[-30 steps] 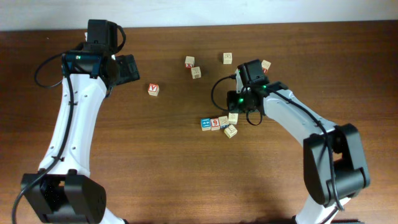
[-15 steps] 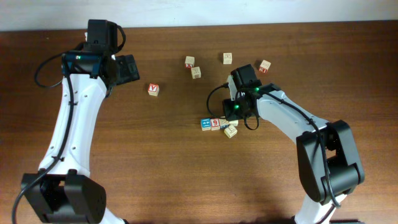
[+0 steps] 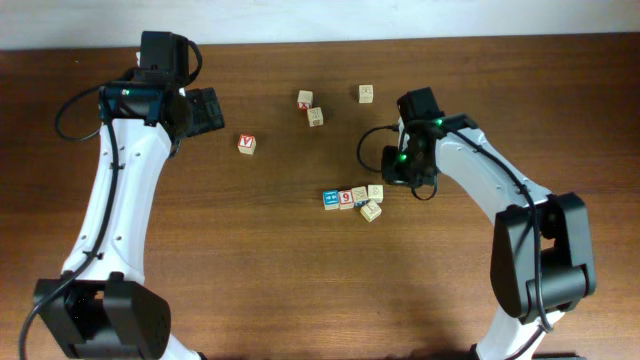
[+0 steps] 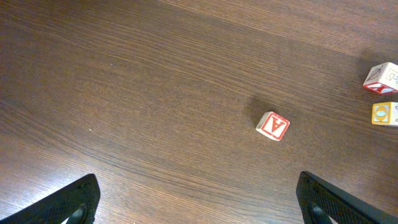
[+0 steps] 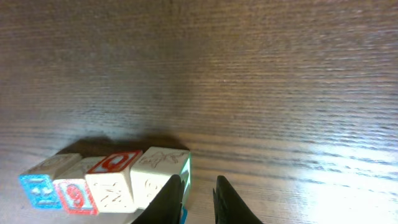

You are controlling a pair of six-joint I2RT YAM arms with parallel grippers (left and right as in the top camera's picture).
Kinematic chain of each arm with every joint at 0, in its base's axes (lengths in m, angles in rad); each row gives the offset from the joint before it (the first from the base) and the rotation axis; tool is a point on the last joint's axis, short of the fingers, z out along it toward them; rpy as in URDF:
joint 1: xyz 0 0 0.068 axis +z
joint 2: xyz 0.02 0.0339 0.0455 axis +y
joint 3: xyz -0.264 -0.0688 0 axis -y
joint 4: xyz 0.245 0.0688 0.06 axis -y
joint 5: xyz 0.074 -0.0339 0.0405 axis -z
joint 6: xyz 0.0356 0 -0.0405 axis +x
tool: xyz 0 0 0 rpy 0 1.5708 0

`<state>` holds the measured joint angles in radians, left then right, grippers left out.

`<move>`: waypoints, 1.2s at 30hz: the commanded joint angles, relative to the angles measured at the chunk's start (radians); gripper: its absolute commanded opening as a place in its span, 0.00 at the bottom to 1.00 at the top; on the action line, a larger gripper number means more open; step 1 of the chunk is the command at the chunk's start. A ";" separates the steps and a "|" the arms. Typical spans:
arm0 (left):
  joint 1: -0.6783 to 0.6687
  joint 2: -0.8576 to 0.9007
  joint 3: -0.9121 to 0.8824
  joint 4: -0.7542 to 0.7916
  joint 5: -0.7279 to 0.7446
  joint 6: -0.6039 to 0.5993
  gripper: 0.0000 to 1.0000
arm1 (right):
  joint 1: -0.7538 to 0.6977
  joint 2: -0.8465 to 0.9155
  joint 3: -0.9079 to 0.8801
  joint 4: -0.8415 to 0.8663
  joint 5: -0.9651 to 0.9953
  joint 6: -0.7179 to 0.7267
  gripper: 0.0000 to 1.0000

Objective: Rotate 5 blocks

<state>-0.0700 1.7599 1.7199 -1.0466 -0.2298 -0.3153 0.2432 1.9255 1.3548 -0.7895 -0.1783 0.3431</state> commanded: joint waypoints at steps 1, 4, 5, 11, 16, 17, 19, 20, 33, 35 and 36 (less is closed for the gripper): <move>0.001 0.007 0.019 0.002 -0.014 -0.014 0.99 | 0.013 0.008 -0.043 0.028 0.005 0.014 0.19; 0.001 0.007 0.019 0.002 -0.014 -0.014 0.99 | 0.032 0.056 -0.044 0.045 -0.003 0.014 0.19; 0.001 0.007 0.019 0.002 -0.014 -0.014 0.99 | 0.035 0.065 -0.044 0.046 -0.014 0.014 0.19; 0.001 0.007 0.019 0.002 -0.014 -0.014 0.99 | 0.045 0.071 -0.044 0.046 -0.058 0.006 0.19; 0.001 0.007 0.019 0.002 -0.014 -0.014 0.99 | 0.091 0.071 -0.044 0.045 -0.084 0.006 0.19; 0.001 0.007 0.019 0.002 -0.014 -0.014 0.99 | 0.109 0.071 -0.044 0.045 -0.084 0.006 0.19; 0.001 0.007 0.019 0.002 -0.014 -0.014 0.99 | 0.118 0.071 -0.044 0.044 -0.095 0.006 0.19; 0.001 0.007 0.019 0.002 -0.014 -0.014 0.99 | 0.119 0.071 -0.044 0.041 -0.104 0.007 0.19; -0.001 0.007 0.019 0.002 -0.014 -0.014 0.99 | 0.071 -0.006 0.064 -0.266 -0.064 0.059 0.27; -0.001 0.007 0.019 0.002 -0.014 -0.014 0.99 | 0.092 -0.006 0.029 -0.282 -0.084 0.059 0.24; -0.001 0.007 0.019 0.002 -0.014 -0.014 0.99 | 0.111 -0.006 0.008 -0.286 -0.090 0.059 0.24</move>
<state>-0.0700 1.7599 1.7199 -1.0458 -0.2298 -0.3153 0.3195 1.9400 1.4010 -1.0687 -0.2527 0.3893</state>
